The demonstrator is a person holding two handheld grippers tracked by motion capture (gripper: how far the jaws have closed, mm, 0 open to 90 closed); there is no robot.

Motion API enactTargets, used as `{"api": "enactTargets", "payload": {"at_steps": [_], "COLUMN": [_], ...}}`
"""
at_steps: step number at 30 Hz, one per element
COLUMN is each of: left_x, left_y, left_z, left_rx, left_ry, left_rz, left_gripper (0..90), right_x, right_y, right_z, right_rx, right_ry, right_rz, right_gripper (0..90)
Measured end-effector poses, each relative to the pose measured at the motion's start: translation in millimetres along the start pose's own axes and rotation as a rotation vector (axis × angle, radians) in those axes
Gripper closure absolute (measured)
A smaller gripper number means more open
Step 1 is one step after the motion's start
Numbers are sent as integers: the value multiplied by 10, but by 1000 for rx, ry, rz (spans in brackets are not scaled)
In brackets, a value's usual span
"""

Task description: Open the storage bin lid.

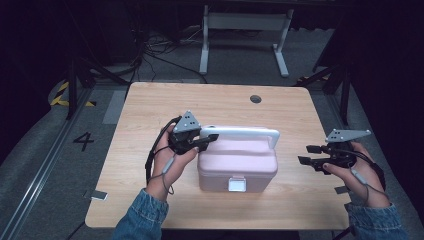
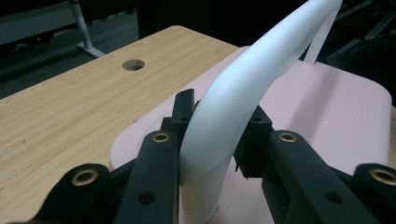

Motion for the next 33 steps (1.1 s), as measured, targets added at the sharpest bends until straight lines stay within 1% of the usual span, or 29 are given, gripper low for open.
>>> {"api": "enactTargets", "payload": {"at_steps": [3, 6, 8, 10, 15, 17, 20, 22, 25, 28, 30, 33], "left_x": [21, 39, 46, 51, 57, 55, 52, 50, 51, 45, 30, 20], "left_y": [6, -1, -3, 2, 5, 14, 29, 39, 59, 69, 98, 116], "left_z": [-20, -37, -45, -60, -95, -107, -138, -164, -198, -228, -257, -289], "left_rx": [-5, -24, -22, -27, -18, -13, -7, 5, 2, 16, 24, 28], "left_ry": [-9, -15, -14, -24, -18, -23, -15, -11, -8, -9, -10, -9], "left_rz": [-5, -13, -15, -13, -9, -10, -2, 5, 2, -1, -4, -6], "left_gripper": [723, 723, 724, 723, 721, 721, 721, 721, 720, 718, 717, 717], "right_x": [0, -2, -7, -11, -11, -11, -18, -30, -33, -24, -12, -3], "right_y": [1, 6, 17, 25, 35, 41, 57, 60, 61, 57, 68, 82], "right_z": [0, 0, -5, -13, -19, -21, -30, -35, -35, -34, -43, -53], "right_rx": [-2, -2, 0, 1, 8, 9, 9, 14, 14, 14, 24, 31], "right_ry": [-1, 2, -1, -3, -4, -9, -15, -16, -12, -18, -24, -31], "right_rz": [-2, -7, -13, -17, -31, -40, -60, -68, -68, -69, -64, -67], "right_gripper": [431, 432, 432, 432, 432, 432, 432, 432, 432, 434, 438, 439]}}
Point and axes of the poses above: each handheld gripper's, and its own axes: x roughly backward along the jaws, z roughly out of its underside, y roughly to its left, the point moved 1 cm from there along -x, roughly forward along the jaws, and after that the axes turned 15 degrees about -z, right-handed, at the moved point
